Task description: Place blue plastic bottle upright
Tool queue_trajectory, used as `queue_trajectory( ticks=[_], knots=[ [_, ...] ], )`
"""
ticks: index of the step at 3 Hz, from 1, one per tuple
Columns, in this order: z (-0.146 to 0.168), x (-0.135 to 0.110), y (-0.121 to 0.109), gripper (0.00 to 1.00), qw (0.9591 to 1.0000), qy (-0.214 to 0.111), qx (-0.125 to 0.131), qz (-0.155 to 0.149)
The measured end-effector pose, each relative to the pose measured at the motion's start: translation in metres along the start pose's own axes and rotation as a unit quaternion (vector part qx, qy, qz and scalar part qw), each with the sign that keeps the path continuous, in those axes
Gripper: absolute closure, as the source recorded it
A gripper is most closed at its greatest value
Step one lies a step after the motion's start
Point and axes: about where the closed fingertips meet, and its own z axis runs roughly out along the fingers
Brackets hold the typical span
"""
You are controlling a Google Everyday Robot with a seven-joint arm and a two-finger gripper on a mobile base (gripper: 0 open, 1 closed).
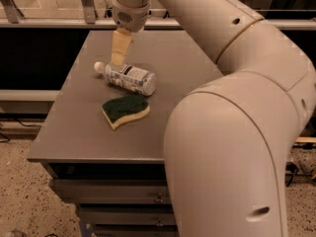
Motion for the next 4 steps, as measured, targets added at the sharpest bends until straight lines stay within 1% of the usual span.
queue_trajectory(
  ticks=[1, 3, 4],
  knots=[
    [0.032, -0.021, 0.015, 0.0, 0.9993, 0.036, 0.007, 0.006],
    [0.069, -0.026, 0.044, 0.0, 0.9977, 0.065, -0.018, 0.005],
    [0.082, -0.025, 0.055, 0.0, 0.997, 0.073, -0.022, 0.012]
  ],
)
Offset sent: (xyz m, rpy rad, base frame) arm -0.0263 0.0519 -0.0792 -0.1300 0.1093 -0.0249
